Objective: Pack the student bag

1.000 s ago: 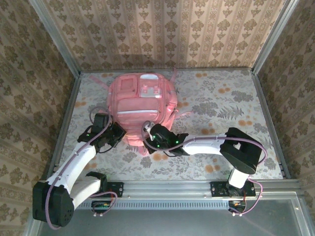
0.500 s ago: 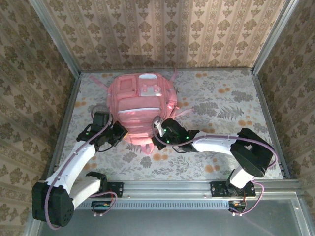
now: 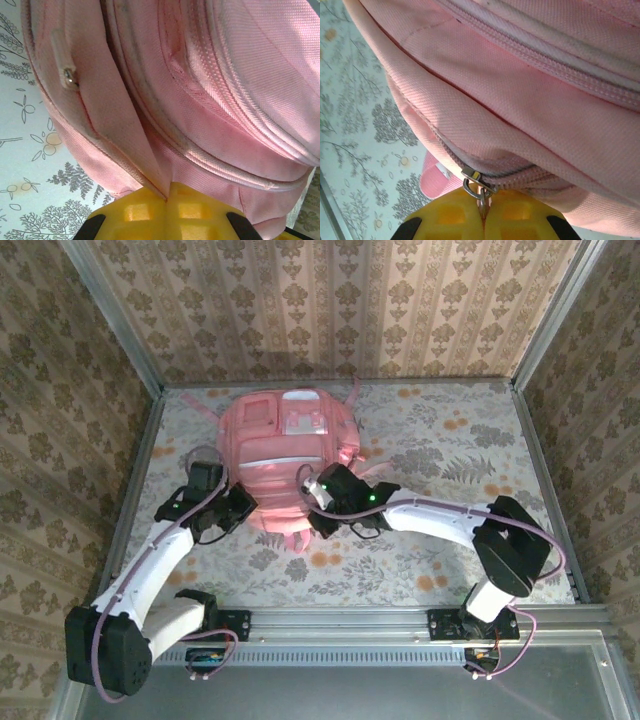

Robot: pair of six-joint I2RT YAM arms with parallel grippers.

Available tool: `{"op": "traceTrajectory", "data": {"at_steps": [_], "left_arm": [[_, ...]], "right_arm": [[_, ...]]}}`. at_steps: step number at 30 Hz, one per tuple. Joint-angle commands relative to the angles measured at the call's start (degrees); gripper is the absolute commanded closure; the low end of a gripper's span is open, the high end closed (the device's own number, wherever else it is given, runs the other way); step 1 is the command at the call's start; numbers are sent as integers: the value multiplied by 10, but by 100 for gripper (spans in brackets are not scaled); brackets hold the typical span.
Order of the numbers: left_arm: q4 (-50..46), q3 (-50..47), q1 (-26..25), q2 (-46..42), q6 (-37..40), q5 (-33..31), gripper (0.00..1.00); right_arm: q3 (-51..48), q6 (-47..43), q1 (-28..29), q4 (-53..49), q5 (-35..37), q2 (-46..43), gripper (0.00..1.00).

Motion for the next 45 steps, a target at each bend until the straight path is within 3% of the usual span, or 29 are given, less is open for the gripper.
{"op": "traceTrajectory", "data": {"at_steps": [1, 9, 13, 17, 18, 21, 24, 26, 29, 35, 40, 45], "left_arm": [[-30, 22, 32, 1, 34, -135, 100], [-57, 45, 42, -2, 74, -168, 100], [-51, 42, 49, 3, 82, -163, 100], [-20, 58, 52, 44, 103, -120, 100], [-22, 71, 54, 59, 108, -111, 93], [-52, 113, 63, 81, 114, -94, 59], [-98, 139, 65, 58, 105, -103, 43], [-128, 139, 65, 28, 90, -107, 37], [-154, 102, 67, -25, 36, -77, 35], [-85, -17, 63, -108, -99, 22, 36], [-11, -56, 62, -86, -134, 56, 41], [8, -59, 57, -69, -141, 47, 46]], "right_arm": [[29, -44, -22, -222, 82, 30, 100], [33, -26, -61, -245, 67, 26, 100], [21, -12, -74, -213, 15, 16, 100], [3, 29, -50, -109, -91, 18, 100], [0, 45, -37, -82, -101, 22, 100], [-2, 102, -1, 8, -96, 31, 100], [-5, 164, 25, 100, -91, 43, 100], [5, 186, 38, 134, -84, 58, 100], [37, 199, 53, 151, -59, 84, 100], [83, 215, 68, 184, -41, 126, 100], [101, 220, 76, 184, -41, 152, 100], [96, 219, 81, 185, -39, 153, 100]]}}
